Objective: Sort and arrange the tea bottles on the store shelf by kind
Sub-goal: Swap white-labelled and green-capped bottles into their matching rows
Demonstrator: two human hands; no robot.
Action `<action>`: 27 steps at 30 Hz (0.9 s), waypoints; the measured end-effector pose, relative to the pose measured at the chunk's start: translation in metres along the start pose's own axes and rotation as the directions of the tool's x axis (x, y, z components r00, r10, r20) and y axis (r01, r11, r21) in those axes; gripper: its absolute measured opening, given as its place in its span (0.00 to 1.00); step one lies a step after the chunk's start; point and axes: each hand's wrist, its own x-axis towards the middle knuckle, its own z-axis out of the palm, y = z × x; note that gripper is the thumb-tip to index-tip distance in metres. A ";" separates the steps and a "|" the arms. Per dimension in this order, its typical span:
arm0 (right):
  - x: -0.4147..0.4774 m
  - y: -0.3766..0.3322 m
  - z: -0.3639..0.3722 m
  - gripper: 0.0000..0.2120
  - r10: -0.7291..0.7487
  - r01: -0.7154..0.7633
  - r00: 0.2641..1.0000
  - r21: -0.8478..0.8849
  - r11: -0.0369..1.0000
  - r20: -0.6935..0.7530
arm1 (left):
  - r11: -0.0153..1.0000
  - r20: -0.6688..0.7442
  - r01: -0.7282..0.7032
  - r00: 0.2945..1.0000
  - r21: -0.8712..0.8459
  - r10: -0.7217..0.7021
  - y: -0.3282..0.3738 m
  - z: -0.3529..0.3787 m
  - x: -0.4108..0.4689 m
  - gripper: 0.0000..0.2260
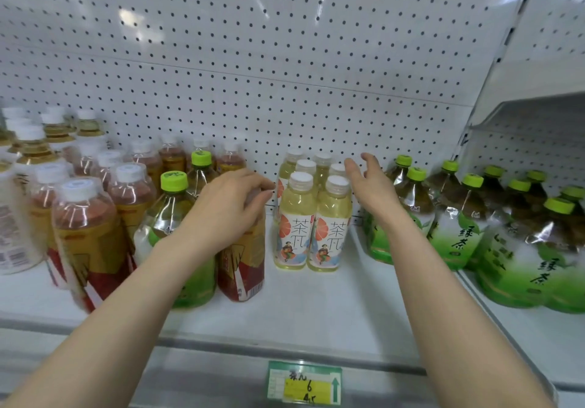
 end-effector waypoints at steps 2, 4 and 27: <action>0.018 0.002 0.004 0.36 0.170 -0.192 0.968 0.111 0.975 0.185 | 1.000 -0.001 -0.003 1.000 -0.004 0.003 -0.001 0.001 -0.001 0.12; 0.026 0.005 0.006 0.32 0.258 -0.347 0.902 0.223 0.911 0.347 | 1.000 -0.007 -0.005 1.000 -0.009 0.005 -0.001 0.002 -0.001 0.13; -0.003 0.024 0.031 0.30 0.080 -0.196 0.971 0.565 0.801 0.224 | 1.000 -0.005 0.009 1.000 0.020 -0.009 -0.001 0.005 -0.002 0.12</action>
